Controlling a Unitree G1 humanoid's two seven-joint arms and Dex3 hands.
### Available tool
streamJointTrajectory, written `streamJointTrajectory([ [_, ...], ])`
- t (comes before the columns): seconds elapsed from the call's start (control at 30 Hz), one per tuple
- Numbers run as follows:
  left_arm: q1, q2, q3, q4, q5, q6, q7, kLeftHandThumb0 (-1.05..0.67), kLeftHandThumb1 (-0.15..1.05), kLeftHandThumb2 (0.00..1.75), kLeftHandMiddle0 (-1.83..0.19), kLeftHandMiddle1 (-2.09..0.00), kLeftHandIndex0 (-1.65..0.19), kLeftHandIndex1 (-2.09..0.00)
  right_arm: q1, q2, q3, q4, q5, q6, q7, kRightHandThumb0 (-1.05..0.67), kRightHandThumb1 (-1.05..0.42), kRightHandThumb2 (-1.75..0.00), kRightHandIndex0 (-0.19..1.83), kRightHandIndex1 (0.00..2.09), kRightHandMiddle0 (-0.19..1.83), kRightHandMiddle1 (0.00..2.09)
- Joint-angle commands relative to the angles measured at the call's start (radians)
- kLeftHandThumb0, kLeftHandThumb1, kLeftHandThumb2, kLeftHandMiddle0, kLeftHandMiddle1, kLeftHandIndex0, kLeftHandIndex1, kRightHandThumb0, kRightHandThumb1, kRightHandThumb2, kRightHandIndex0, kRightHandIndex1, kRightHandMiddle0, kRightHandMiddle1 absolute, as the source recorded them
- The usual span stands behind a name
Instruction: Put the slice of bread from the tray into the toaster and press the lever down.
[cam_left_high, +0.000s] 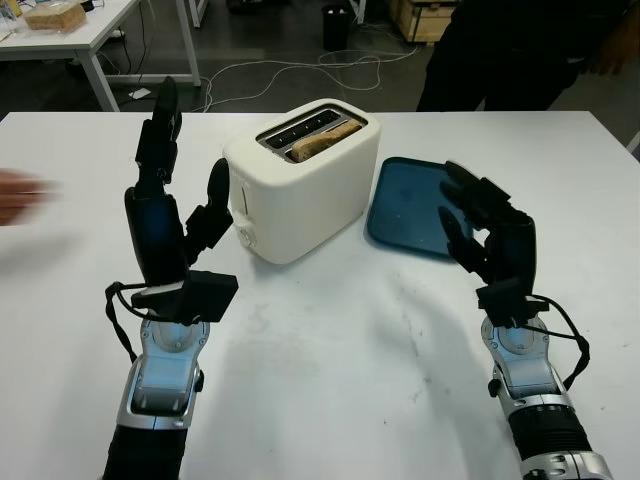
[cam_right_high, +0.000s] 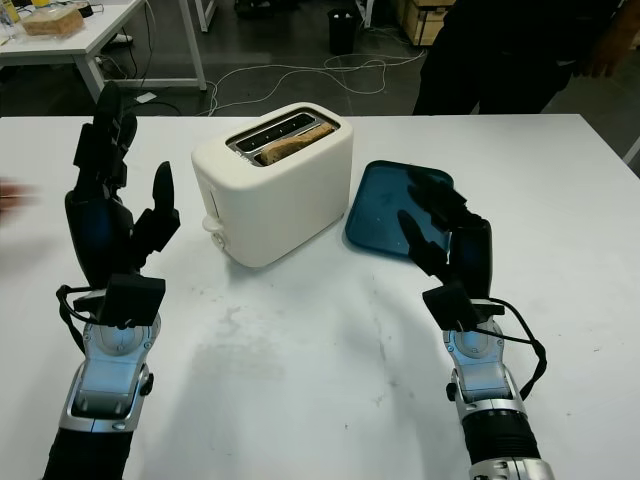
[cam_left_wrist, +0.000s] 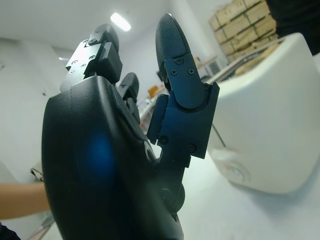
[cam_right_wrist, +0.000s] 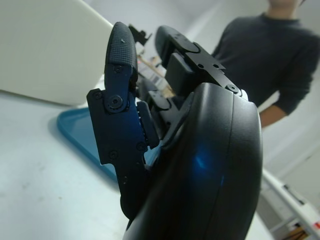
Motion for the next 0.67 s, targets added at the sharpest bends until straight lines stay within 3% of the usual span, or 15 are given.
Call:
streamJointTrajectory([
  [0.0, 0.028, -0.023, 0.004, -0.005, 0.021, 0.037, 0.008, -0.57, 0.92, 0.66, -0.04, -0.46, -0.22, -0.04, -0.004, 0.022, -0.014, -0.016, 0.013, 0.018, -0.001, -0.59, -0.92, -0.42, 0.47, 0.00, 0.45, 0.01],
  [0.3, 0.089, -0.119, 0.006, 0.072, 0.038, 0.059, 0.075, -0.41, 0.92, 0.56, -0.40, -0.65, -0.44, -0.13, -0.011, 0.063, -0.037, -0.018, 0.001, 0.034, -0.014, -0.57, -0.92, -0.41, 0.51, 0.02, 0.49, 0.02],
  [0.63, 0.065, -0.122, 0.002, 0.117, 0.040, 0.039, 0.107, -0.48, 0.92, 0.50, -0.42, -0.68, -0.51, -0.13, -0.008, 0.070, -0.044, -0.026, -0.010, 0.030, -0.011, -0.57, -0.92, -0.41, 0.51, 0.01, 0.50, 0.01],
])
